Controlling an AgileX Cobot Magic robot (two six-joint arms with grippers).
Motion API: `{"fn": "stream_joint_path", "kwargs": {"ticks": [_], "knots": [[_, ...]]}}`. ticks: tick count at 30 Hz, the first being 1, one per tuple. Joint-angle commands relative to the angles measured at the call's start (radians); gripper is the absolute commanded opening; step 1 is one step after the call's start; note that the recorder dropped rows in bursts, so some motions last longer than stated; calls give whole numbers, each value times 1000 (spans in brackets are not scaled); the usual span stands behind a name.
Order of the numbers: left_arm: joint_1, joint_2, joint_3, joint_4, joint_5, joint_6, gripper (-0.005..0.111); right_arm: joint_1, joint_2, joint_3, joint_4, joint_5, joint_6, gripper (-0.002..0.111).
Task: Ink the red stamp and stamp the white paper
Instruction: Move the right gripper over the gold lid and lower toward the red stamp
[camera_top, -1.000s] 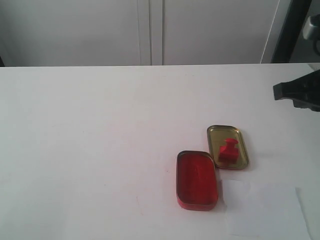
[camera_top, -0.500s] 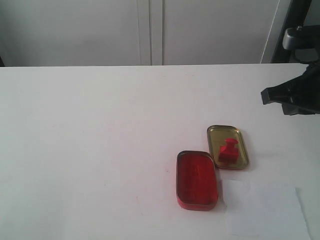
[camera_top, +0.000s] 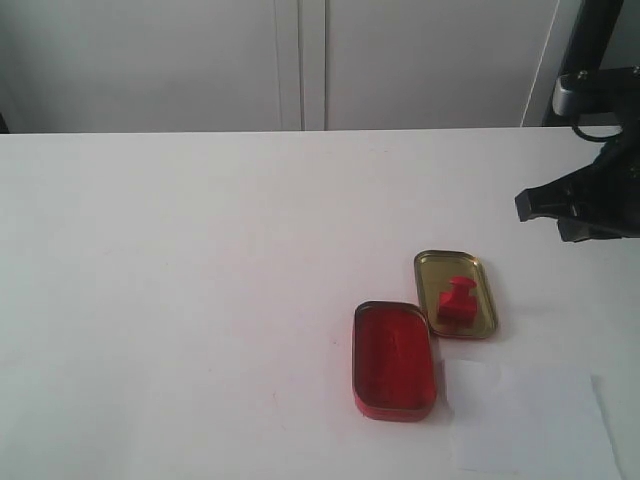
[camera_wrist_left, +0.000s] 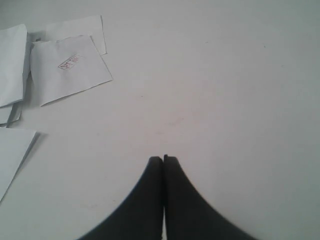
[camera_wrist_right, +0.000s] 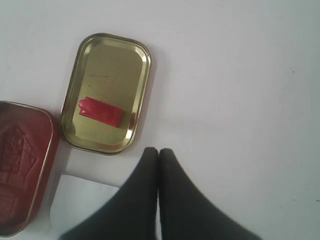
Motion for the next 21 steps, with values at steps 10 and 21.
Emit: {"fn": "stream_joint_path", "kwargs": {"ticks": [10,21], "knots": [[-3,-5,1,-5,-4,-9,0,-2,63,-60,5,7,-23,0],[-3,-5,1,-5,-4,-9,0,37,146,-113,68,13,-130,0]]}}
